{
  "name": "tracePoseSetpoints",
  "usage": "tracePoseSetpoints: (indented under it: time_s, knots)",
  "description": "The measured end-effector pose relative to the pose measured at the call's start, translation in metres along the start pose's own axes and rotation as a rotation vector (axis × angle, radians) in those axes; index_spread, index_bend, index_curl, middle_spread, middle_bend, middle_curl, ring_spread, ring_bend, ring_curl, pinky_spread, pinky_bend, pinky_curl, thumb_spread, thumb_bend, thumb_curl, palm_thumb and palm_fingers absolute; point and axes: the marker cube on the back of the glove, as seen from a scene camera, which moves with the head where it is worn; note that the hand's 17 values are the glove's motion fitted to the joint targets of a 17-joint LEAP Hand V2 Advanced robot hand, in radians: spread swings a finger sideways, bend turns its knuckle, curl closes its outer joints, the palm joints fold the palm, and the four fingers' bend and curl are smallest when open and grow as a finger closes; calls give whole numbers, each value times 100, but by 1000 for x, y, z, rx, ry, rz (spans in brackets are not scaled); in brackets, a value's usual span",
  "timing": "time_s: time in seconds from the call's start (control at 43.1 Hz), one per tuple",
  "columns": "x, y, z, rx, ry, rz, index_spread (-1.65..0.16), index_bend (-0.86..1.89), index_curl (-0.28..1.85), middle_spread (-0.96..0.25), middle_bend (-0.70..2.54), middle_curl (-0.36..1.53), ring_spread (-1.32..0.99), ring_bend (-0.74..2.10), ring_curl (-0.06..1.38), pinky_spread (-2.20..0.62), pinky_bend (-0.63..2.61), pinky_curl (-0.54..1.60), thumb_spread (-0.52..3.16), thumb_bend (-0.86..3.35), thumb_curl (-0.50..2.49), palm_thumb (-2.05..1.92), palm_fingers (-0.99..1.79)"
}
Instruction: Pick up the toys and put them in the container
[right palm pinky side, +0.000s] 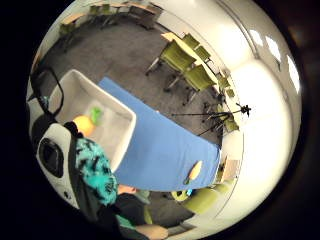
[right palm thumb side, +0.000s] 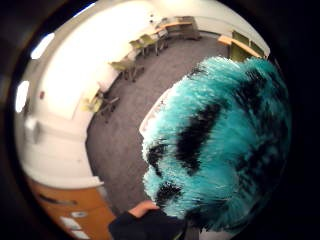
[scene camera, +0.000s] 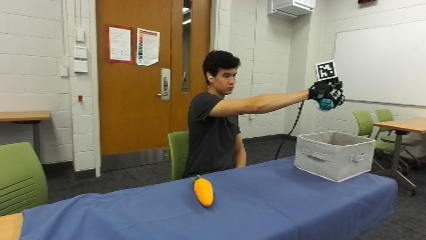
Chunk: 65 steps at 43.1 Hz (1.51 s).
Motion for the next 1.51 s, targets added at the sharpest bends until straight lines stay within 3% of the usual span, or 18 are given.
tracePoseSetpoints:
  time_s: [0.186,0.278,0.348,0.394,0.418,0.464,0.626,0.789,0.859,0.951,1.021,1.16,1.276,1.392,1.508]
  knots:
    - [-31,-18,29,-17,-119,-77,-53,14,146,-36,101,71,-37,135,52,-49,83,39,67,21,88,65,110]
    - [-43,-14,36,-17,-165,-235,-53,13,150,-36,102,72,-37,135,52,-49,83,39,66,20,90,65,109]
    - [-37,-15,47,-47,-76,-184,-53,13,152,-36,99,71,-38,131,51,-49,84,39,67,15,91,59,104]
    - [-36,-17,52,-78,-81,-96,-53,6,145,-33,75,64,-38,125,49,-43,94,42,86,-3,78,30,72]
    - [-36,-18,52,-86,-105,-59,-52,-7,140,-26,60,61,-32,112,47,-38,107,48,86,-15,72,13,16]
    - [-35,-19,51,-84,-147,12,-50,-13,131,-19,56,62,-26,107,51,-32,119,55,87,-16,67,0,-13]
    - [4,-6,49,-74,39,76,-42,-9,104,-6,54,54,-17,94,35,-19,127,47,90,-12,54,-12,-16]
    - [5,28,28,-40,-186,-206,-36,-2,85,-2,52,52,-14,93,32,-14,127,45,94,-10,44,-12,-14]
    - [0,36,27,-41,-142,-76,-34,10,82,-5,50,51,-20,89,31,-14,121,42,96,-10,41,-12,-10]
    - [11,63,30,-50,94,72,-31,12,77,-6,49,50,-25,88,30,-15,116,40,97,-9,37,-11,-7]
    - [34,87,28,-54,166,64,-30,13,73,-8,49,49,-28,86,30,-15,111,39,98,-9,35,-11,-6]
    - [87,140,14,-67,65,15,-27,14,68,-10,47,48,-32,79,28,-16,106,36,99,-9,31,-11,-6]
    - [147,177,7,-54,171,222,-25,13,63,-12,41,46,-35,71,26,-17,102,35,100,-8,28,-10,-13]
    - [188,216,-1,-57,207,334,-25,13,59,-13,36,44,-36,63,24,-15,98,34,100,-8,26,-10,-15]
    - [255,285,1,-101,227,497,-27,12,54,-14,29,43,-35,59,23,-13,97,33,100,-8,25,-10,-12]
